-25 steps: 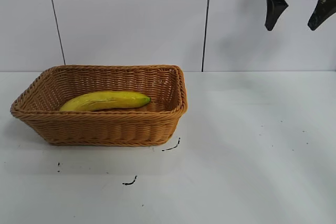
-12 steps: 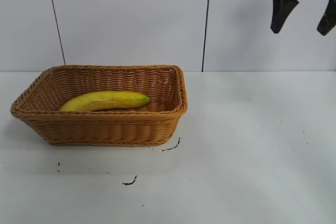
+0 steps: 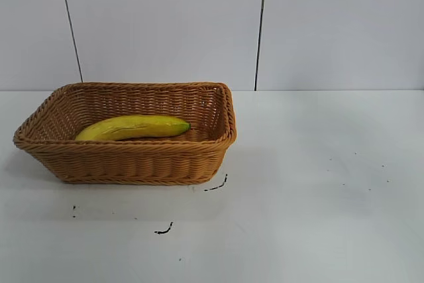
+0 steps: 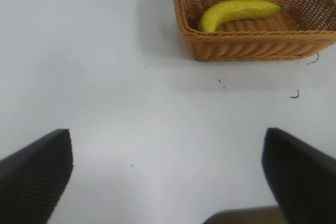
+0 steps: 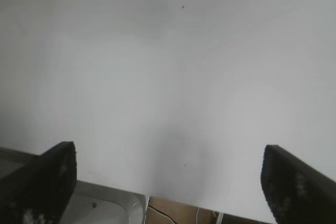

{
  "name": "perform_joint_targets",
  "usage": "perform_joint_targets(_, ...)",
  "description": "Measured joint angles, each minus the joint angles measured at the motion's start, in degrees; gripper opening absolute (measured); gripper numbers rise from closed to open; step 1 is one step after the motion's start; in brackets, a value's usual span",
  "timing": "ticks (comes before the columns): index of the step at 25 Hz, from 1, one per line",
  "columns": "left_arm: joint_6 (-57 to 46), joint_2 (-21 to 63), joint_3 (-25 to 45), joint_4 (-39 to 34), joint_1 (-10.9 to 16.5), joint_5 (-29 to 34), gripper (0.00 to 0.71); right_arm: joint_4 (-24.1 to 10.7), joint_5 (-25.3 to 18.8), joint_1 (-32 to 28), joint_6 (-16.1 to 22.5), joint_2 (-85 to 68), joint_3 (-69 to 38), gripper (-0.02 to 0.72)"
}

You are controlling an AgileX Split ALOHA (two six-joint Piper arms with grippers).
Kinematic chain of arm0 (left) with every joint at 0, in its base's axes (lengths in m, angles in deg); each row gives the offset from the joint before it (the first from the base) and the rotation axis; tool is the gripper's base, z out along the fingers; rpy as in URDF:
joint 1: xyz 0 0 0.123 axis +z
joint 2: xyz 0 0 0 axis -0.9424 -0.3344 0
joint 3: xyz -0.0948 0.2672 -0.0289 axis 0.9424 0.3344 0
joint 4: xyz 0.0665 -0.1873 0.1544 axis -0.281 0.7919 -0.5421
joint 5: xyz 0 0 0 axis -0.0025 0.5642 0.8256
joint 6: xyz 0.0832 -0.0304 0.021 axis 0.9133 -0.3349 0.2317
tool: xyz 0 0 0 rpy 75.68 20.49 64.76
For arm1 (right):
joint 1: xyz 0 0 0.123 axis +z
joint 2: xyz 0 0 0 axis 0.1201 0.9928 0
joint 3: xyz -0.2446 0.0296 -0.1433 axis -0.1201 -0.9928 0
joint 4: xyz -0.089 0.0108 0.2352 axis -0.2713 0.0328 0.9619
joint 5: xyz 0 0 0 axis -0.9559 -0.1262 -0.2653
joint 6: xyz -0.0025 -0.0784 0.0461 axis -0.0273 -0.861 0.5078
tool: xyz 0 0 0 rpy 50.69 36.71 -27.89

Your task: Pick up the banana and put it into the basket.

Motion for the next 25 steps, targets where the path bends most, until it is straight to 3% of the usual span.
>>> perform_joint_targets(7, 0.0, 0.0, 0.0, 0.0, 0.0, 0.0, 0.695, -0.3, 7.8, 0.0, -0.8, -24.1, -13.6, 0.677)
perform_joint_targets(15, 0.0, 0.0, 0.0, 0.0, 0.0, 0.0, 0.695, -4.8, 8.6, 0.0, 4.7, -43.7, -15.9, 0.677)
perform_joint_targets(25, 0.0, 0.0, 0.0, 0.0, 0.0, 0.0, 0.695, -5.0, 8.7, 0.0, 5.2, -51.1, -15.9, 0.677)
